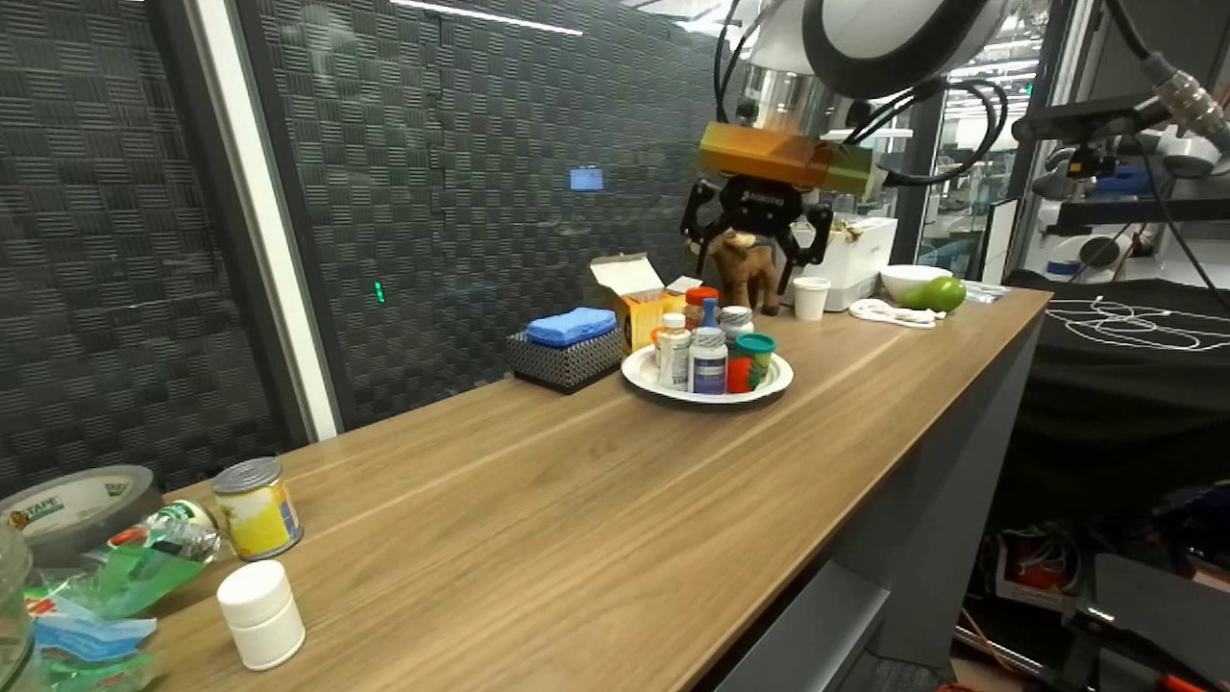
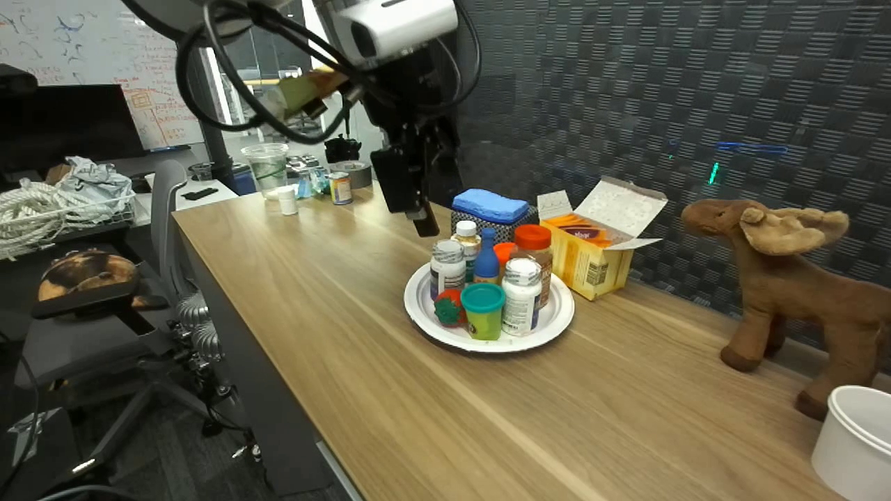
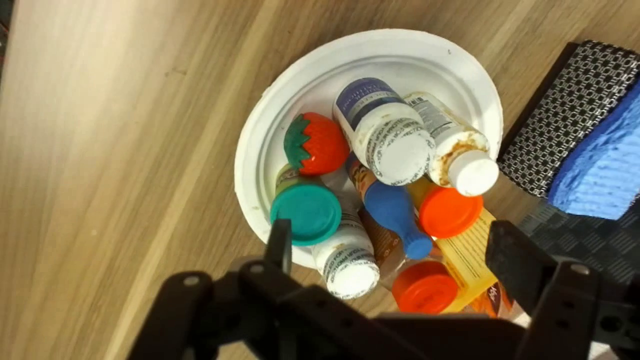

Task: Put the bottles and orange plushie that are around the white plate on the white plate

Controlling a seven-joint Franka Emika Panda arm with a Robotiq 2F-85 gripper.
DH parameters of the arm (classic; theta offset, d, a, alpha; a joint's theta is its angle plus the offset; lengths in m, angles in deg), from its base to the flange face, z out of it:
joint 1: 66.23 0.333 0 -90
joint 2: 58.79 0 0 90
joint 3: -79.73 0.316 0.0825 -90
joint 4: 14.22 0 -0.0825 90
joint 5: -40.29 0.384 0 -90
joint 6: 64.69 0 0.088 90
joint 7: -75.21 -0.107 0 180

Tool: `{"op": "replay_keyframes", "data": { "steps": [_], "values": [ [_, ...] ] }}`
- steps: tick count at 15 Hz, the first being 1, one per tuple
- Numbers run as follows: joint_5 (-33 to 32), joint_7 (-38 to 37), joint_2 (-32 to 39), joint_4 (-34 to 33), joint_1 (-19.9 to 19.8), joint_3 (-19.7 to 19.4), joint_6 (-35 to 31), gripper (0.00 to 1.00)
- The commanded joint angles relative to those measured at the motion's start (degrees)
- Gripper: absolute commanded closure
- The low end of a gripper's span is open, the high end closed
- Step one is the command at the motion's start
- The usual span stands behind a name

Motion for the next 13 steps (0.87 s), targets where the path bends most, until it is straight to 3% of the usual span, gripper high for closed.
{"op": "replay_keyframes", "data": {
  "steps": [1, 3, 9, 10, 13],
  "values": [
    [-0.2, 2.9, -8.0, 2.3, 0.1, 2.1, 6.9, 0.00],
    [3.9, 11.1, -11.8, 2.2, 1.1, 2.9, 16.2, 0.00],
    [5.6, 26.4, -25.4, 5.9, 2.7, 6.3, 37.6, 0.00],
    [4.8, 22.0, -19.6, 2.8, 0.6, 6.9, 34.5, 0.00],
    [4.9, 22.6, -21.3, 3.5, 0.4, 7.4, 35.5, 0.00]
  ]
}}
